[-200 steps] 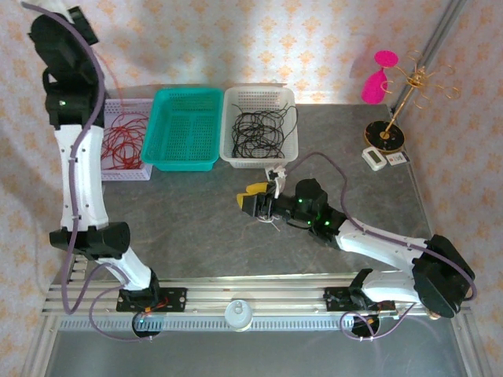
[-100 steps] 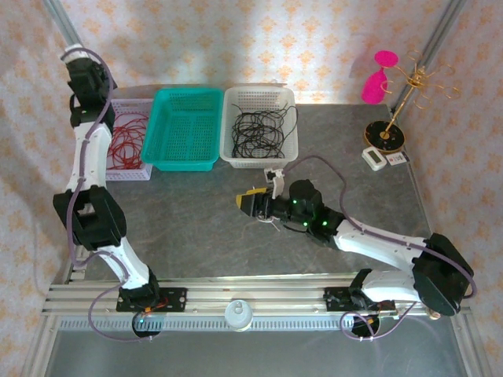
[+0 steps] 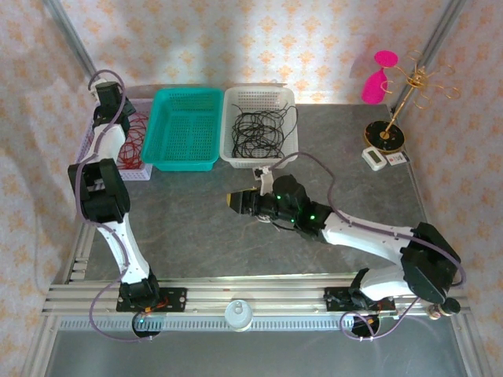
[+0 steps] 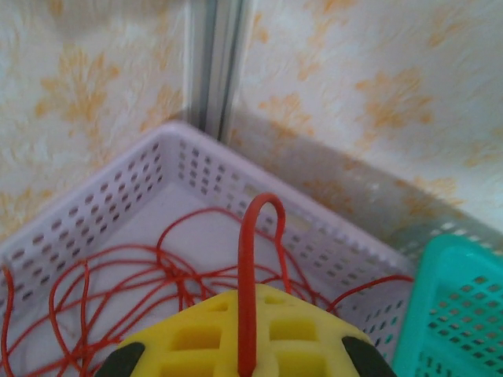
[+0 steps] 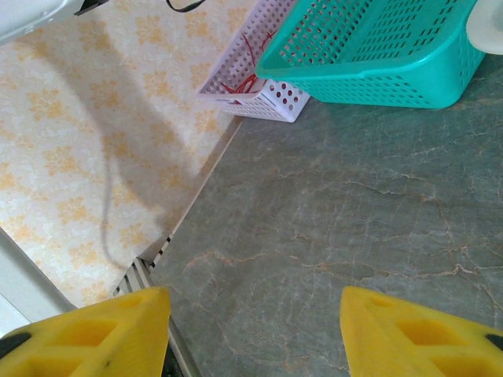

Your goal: Untangle the cables

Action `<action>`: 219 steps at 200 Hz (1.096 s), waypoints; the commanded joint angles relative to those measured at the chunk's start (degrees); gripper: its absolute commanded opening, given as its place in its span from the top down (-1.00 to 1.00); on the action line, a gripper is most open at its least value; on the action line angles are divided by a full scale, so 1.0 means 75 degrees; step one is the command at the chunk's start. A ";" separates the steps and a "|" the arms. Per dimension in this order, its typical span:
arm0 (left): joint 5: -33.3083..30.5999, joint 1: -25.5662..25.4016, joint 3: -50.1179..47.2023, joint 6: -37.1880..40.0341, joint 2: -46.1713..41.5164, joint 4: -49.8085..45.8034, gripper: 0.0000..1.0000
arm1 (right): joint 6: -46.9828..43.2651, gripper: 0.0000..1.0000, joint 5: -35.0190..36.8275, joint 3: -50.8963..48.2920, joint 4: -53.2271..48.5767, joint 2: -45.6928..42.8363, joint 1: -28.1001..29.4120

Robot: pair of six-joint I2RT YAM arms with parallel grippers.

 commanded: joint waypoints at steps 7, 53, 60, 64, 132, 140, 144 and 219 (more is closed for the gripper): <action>-0.0207 0.0203 0.0486 -0.0683 0.0485 -0.0858 0.99 | 0.0011 -0.17 0.0238 0.0619 -0.0461 0.0353 0.0032; 0.0240 0.0385 0.0405 -0.1015 0.1055 -0.1047 0.66 | 0.0077 -0.13 0.0649 0.1311 -0.1141 0.0920 0.0026; 0.0299 0.0397 0.0409 -0.1036 0.1112 -0.1076 0.58 | 0.0105 -0.12 0.0694 0.1357 -0.1156 0.0960 0.0029; 0.0326 0.0408 0.0390 -0.1055 0.1138 -0.1099 0.55 | 0.0121 -0.13 0.0725 0.1376 -0.1163 0.0981 0.0031; 0.0582 0.0421 -0.0470 -0.1084 0.0103 -0.1090 -0.41 | 0.0924 -0.12 0.2777 0.1553 -0.1926 0.0919 0.0032; 0.0667 0.0422 -0.0542 -0.1061 -0.0072 -0.1118 -0.42 | 0.0990 -0.12 0.2866 0.1475 -0.1879 0.0858 0.0032; 0.0721 0.0421 -0.0589 -0.1064 -0.0174 -0.1120 -0.42 | 0.1008 -0.12 0.2896 0.1436 -0.1856 0.0836 0.0032; 0.1216 -0.0419 -0.3137 -0.1377 -0.2999 -0.0480 -0.41 | 0.0755 -0.12 0.3333 0.1700 -0.2216 0.0767 0.0032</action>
